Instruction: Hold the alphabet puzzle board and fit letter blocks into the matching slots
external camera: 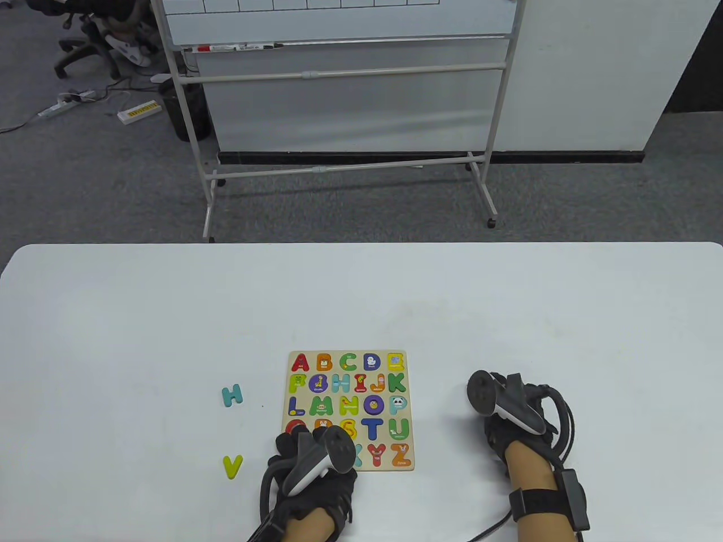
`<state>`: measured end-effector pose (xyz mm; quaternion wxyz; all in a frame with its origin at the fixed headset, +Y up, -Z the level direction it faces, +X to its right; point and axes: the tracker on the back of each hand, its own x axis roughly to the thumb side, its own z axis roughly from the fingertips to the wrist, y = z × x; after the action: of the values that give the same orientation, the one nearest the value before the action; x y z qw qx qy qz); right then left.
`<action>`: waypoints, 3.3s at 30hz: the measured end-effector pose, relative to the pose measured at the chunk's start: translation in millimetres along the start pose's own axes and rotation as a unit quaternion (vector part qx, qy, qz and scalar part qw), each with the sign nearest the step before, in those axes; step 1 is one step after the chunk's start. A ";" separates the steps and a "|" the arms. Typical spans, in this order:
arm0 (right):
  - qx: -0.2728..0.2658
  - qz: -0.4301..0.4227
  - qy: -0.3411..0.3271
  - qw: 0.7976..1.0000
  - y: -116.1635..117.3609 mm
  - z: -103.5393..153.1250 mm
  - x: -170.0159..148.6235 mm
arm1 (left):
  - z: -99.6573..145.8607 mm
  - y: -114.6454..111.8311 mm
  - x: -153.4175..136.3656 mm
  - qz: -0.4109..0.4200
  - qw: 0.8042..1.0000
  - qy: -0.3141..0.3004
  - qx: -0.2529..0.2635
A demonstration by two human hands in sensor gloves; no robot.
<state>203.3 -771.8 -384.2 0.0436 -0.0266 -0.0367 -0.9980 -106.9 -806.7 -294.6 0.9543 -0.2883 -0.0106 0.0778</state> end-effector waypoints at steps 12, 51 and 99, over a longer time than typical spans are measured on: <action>-0.024 0.008 -0.004 1.000 1.0 0.1 -0.7 | 0.1 -0.3 -0.3 0.002 1.000 -0.001 0.000; -0.116 -0.045 -0.181 0.976 -17.5 1.7 125.6 | -0.5 -0.5 0.7 -0.001 1.000 0.001 -0.002; -0.006 -0.117 -0.222 0.968 -36.7 21.3 101.7 | -0.9 -1.3 -0.7 0.001 1.000 -0.001 -0.003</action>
<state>99.9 -742.4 -359.9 -0.0830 -0.2433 -0.0425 -0.9654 -107.3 -808.4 -294.6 0.9534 -0.2909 -0.0110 0.0794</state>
